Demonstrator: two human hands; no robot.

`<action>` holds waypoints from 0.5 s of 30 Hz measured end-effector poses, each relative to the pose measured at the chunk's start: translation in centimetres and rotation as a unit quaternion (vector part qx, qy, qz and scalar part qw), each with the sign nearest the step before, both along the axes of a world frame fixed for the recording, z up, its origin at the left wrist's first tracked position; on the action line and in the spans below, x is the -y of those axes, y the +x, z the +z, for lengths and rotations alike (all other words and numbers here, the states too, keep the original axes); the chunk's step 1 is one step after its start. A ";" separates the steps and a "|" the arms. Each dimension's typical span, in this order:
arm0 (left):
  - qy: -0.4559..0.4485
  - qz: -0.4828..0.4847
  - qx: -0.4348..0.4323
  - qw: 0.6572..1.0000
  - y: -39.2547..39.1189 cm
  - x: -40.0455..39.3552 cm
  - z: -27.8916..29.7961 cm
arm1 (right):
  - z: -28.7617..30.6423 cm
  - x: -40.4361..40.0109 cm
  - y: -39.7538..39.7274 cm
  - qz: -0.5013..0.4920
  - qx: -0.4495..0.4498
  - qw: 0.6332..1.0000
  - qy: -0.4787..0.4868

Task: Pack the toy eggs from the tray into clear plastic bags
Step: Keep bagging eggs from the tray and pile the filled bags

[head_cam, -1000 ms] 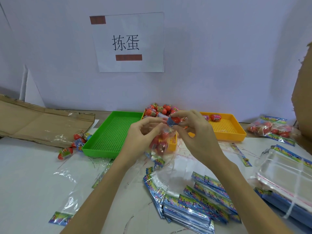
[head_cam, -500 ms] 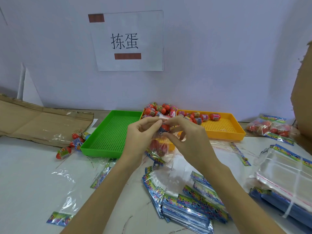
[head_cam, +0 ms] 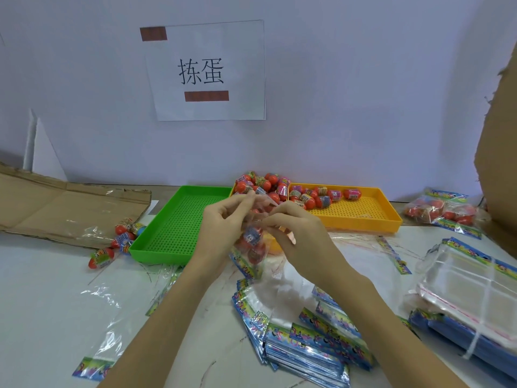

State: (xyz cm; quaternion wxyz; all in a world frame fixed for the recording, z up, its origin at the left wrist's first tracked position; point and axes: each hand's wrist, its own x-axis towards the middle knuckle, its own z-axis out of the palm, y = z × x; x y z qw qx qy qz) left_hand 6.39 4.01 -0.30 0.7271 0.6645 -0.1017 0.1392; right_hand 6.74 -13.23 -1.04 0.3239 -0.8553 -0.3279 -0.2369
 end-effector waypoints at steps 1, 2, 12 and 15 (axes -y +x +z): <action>0.011 -0.003 -0.009 1.000 0.0 0.0 0.1 | 0.1 0.2 0.1 -0.009 0.004 1.000 0.010; 0.023 -0.006 -0.015 1.000 -0.1 0.0 0.3 | 0.2 0.4 0.1 -0.016 0.006 1.000 0.020; 0.133 -0.094 -0.068 0.984 0.1 -1.6 -0.3 | 1.2 0.8 0.1 -0.002 0.033 0.987 0.156; 0.050 -0.031 -0.076 0.995 0.6 -2.0 -0.1 | 1.1 0.4 0.2 -0.059 0.067 0.977 0.195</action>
